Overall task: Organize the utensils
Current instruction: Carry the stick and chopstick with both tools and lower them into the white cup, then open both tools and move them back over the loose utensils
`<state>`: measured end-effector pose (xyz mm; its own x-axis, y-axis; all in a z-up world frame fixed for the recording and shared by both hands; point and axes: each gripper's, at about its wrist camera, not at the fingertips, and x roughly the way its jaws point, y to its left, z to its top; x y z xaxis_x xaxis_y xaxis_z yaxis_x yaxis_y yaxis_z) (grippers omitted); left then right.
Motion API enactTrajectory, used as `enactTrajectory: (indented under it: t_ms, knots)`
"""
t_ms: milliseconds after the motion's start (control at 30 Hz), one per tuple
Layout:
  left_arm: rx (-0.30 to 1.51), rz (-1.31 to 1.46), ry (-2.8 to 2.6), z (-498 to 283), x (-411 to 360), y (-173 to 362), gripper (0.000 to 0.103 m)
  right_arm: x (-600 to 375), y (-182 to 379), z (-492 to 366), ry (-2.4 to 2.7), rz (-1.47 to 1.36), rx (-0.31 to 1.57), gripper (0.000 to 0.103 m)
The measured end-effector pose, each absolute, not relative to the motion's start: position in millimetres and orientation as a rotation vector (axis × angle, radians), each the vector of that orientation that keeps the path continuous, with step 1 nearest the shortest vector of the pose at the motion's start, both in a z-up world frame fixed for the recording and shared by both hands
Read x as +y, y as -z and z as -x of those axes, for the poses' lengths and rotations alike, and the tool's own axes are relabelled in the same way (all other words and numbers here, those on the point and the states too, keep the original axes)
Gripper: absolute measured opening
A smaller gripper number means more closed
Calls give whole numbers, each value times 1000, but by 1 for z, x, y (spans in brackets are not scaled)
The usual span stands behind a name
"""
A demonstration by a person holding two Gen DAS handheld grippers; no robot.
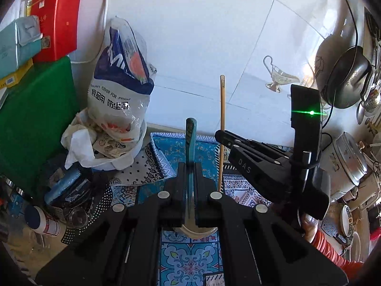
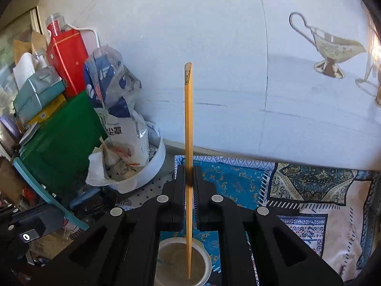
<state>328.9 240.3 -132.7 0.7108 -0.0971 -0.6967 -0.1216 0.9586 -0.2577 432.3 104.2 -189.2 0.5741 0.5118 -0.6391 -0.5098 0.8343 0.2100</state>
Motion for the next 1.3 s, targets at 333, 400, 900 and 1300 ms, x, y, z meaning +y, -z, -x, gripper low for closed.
enactTrajectory:
  t_ms: [333, 400, 900, 1300]
  knots:
    - [872, 318, 19, -343, 243, 173, 3, 109, 235, -432, -588, 4, 872, 6]
    - [883, 318, 20, -344, 241, 178, 3, 109, 237, -428, -593, 16, 889, 6]
    - [908, 270, -24, -337, 226, 174, 9, 94, 225, -399, -615, 84, 947, 7]
    - [810, 211, -39, -311, 182, 126, 33, 35, 170, -367, -609, 70, 840, 21]
